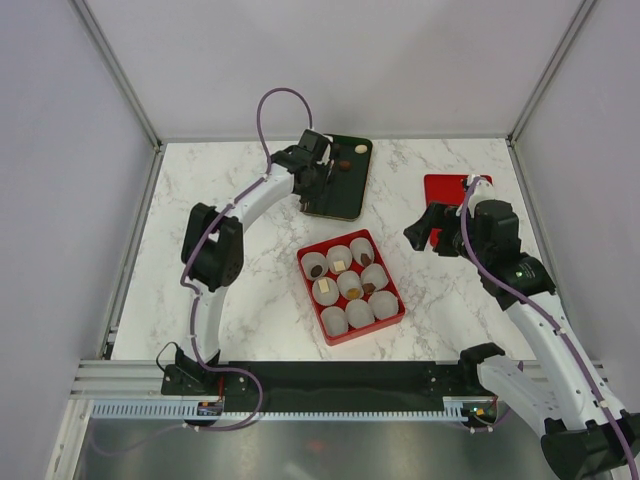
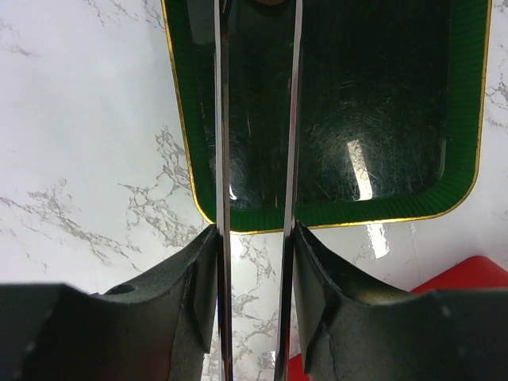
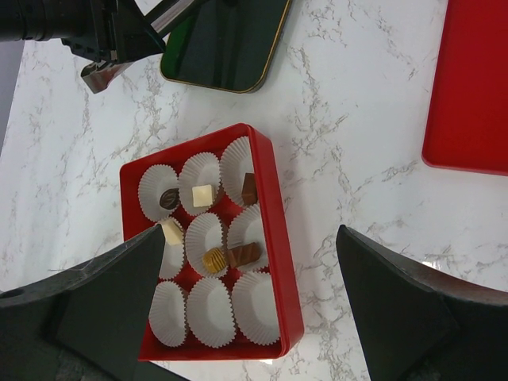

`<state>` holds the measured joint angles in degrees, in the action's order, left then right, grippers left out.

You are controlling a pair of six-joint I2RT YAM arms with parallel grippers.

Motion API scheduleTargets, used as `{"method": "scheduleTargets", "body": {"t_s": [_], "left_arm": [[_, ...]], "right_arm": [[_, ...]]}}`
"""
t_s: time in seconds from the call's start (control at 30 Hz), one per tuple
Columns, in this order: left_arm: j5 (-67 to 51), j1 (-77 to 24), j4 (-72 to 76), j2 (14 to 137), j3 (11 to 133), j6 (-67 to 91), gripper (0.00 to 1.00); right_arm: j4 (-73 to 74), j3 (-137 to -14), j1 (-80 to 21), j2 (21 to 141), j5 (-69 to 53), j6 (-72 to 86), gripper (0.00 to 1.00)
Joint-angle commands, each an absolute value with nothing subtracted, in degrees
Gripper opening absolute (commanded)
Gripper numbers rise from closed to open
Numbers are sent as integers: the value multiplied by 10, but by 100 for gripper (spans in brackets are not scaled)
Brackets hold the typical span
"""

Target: Pack the chocolate

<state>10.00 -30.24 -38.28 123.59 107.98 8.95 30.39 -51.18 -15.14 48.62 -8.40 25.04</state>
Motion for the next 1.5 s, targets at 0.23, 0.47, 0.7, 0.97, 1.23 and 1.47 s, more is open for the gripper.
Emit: {"method": "scheduleTargets", "body": {"t_s": [0.23,0.47,0.7,0.97,1.23,1.47], "left_arm": [[72,-301,-392,1174,1050,82,43],[62,-301,-396,1151,1015,76,45],[68,-301,-392,1174,1034,64,45],[85,-300,-394,1208,1063,60,45],[91,-300,-393,1225,1074,56,45],[89,-301,-400,1200,1074,50,38]], "right_arm": [[283,-533,-150,478,-66,244,98],[282,-530,-150,474,-68,247,98],[283,-532,-150,465,-71,251,98],[286,-535,-150,465,-67,249,98],[286,-539,-150,473,-63,246,98],[286,-543,-150,475,-62,246,98]]}}
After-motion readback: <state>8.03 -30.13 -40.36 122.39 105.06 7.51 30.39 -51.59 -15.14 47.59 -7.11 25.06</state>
